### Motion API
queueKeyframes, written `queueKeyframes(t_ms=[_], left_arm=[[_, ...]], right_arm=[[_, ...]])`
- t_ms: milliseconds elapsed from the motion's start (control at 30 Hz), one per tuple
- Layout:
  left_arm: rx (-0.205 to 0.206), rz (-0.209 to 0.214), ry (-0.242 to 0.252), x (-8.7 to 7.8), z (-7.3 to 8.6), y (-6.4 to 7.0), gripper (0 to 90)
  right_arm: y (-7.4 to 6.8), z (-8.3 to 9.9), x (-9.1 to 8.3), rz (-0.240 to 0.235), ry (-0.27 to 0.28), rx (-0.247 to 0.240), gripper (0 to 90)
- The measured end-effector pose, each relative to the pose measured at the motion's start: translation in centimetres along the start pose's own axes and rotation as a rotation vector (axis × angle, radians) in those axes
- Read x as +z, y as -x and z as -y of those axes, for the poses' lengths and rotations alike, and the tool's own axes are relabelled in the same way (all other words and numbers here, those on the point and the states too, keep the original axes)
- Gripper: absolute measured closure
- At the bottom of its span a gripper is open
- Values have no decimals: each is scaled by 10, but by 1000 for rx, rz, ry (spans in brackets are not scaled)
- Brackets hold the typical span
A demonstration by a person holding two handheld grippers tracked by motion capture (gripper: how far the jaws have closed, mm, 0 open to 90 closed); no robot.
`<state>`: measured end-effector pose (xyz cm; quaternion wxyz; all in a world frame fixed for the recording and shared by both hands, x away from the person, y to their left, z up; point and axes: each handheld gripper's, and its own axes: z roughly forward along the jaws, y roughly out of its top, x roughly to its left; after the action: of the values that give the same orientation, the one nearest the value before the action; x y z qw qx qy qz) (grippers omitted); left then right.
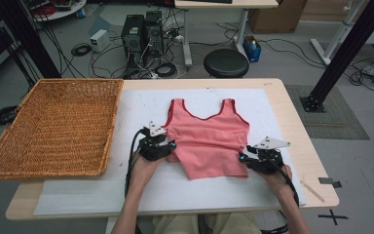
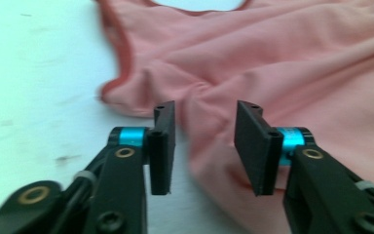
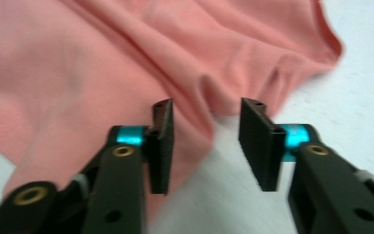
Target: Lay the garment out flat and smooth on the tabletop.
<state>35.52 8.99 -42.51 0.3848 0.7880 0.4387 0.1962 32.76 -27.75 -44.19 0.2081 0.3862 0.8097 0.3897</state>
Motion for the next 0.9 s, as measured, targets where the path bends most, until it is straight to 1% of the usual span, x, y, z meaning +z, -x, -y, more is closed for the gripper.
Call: queueKeyframes(t_ms=[33, 67, 100, 133, 167, 200, 233, 267, 300, 333, 367, 400, 433, 467, 500, 533, 567, 600, 667, 700, 733, 767, 800, 833, 867, 900], left_arm=[[16, -8, -47, 6, 1, 2, 561], [33, 4, -86, 11, 3, 3, 603], [42, 23, -94, 14, 4, 3, 704], [45, 21, -80, 15, 3, 3, 793], [44, 13, -40, 14, 1, 2, 839], [37, 4, -1, 12, -3, 0, 855], [28, -4, 36, 10, -8, -3, 860], [21, -18, 66, 9, -14, -7, 862], [24, -41, 89, 9, -19, -11, 862], [29, -64, 106, 11, -25, -14, 862], [28, -80, 110, 15, -30, -19, 862], [31, -93, 103, 21, -34, -22, 861], [41, -97, 83, 28, -36, -25, 858], [47, -112, 63, 34, -37, -27, 823], [42, -136, 58, 36, -38, -27, 727], [31, -133, 62, 34, -38, -28, 654], [12, -121, 78, 29, -38, -26, 645], [11, -108, 94, 22, -37, -24, 626], [44, -89, 114, 8, -34, -16, 625], [49, -77, 111, 1, -30, -13, 624], [55, -78, 107, -5, -25, -10, 624], [40, -82, 111, -10, -19, -9, 625], [22, -65, 114, -14, -13, -8, 624], [15, -58, 101, -17, -7, -7, 624], [14, -74, 87, -19, -1, -6, 624], [13, -85, 92, -22, 4, -5, 623]], right_arm=[[-2, -1, 5, -25, -16, -16, 551], [-5, -2, 11, -41, -44, -39, 610], [-8, -2, 16, -55, -73, -68, 725], [-11, -2, 17, -60, -56, -89, 824], [-11, -4, 17, -52, -64, -97, 867], [-10, -7, 16, -29, -60, -98, 873], [-6, -10, 14, -14, -37, -82, 876], [0, -13, 12, 6, -17, -63, 877], [6, -17, 10, 36, 5, -55, 878], [11, -21, 9, 64, 22, -41, 878], [17, -24, 9, 102, 38, -37, 878], [22, -26, 12, 132, 35, -29, 877], [27, -27, 17, 136, 17, -22, 875], [31, -26, 23, 127, -10, -25, 854], [33, -25, 28, 123, -44, -24, 792], [33, -24, 31, 134, -66, -18, 717], [33, -23, 31, 145, -72, -3, 671], [33, -22, 28, 147, -63, 12, 636], [31, -19, 18, 166, -29, 36, 588], [30, -17, 12, 173, -13, 49, 579], [28, -14, 6, 176, 2, 62, 576], [26, -11, 0, 179, 19, 60, 576], [22, -7, -5, 176, 24, 61, 576], [19, -4, -9, 170, 24, 59, 576], [16, -1, -12, 159, 18, 50, 576], [14, 2, -13, 142, 6, 40, 575]])
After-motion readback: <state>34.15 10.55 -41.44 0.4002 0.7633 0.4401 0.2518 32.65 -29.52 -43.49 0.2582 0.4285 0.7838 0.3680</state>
